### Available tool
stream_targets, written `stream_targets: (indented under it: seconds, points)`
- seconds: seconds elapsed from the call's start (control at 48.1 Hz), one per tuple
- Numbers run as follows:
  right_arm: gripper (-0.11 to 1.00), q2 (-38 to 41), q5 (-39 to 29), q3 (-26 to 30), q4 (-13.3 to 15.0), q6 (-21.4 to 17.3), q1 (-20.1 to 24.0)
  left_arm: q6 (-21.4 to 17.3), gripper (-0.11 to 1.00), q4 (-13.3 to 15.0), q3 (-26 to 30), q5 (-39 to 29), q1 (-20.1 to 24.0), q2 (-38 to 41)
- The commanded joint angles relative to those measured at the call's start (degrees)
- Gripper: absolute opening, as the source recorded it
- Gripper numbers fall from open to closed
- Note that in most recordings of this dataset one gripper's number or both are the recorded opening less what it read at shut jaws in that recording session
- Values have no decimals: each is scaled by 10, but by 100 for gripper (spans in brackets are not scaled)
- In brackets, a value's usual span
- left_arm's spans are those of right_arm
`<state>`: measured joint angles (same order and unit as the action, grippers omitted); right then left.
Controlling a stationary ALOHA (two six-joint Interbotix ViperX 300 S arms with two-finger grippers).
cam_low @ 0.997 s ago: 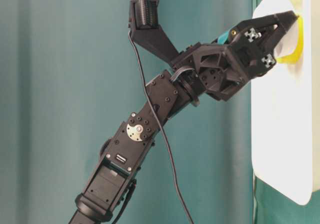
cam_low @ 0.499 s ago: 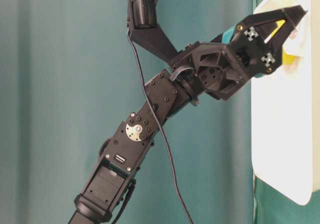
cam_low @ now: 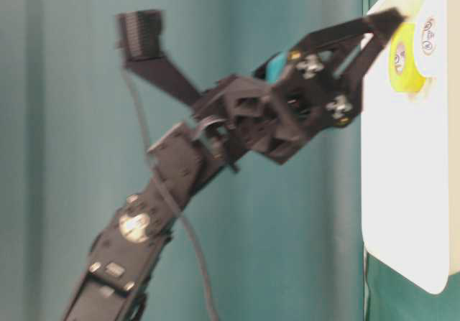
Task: Put the tape into the white case with the left arm.
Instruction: 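Withdraw the left gripper and move it toward the black roll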
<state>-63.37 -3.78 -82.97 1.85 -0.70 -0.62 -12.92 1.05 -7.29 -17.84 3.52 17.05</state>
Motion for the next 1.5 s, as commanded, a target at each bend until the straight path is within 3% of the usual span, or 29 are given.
stream_targets:
  seconds: [0.0,0.499,1.163,1.475]
  points:
    - [-9,3,4,6,1,-1,0,1,89,2,-3,2,-9,-41]
    - [-9,4,4,6,0,-1,0,1,89,2,-41,-9,-25,-77]
    - [-9,4,5,6,0,-1,0,1,89,2,-252,-3,-25,-240]
    - [-9,4,5,6,0,-1,0,-1,89,3,-344,61,-26,-301]
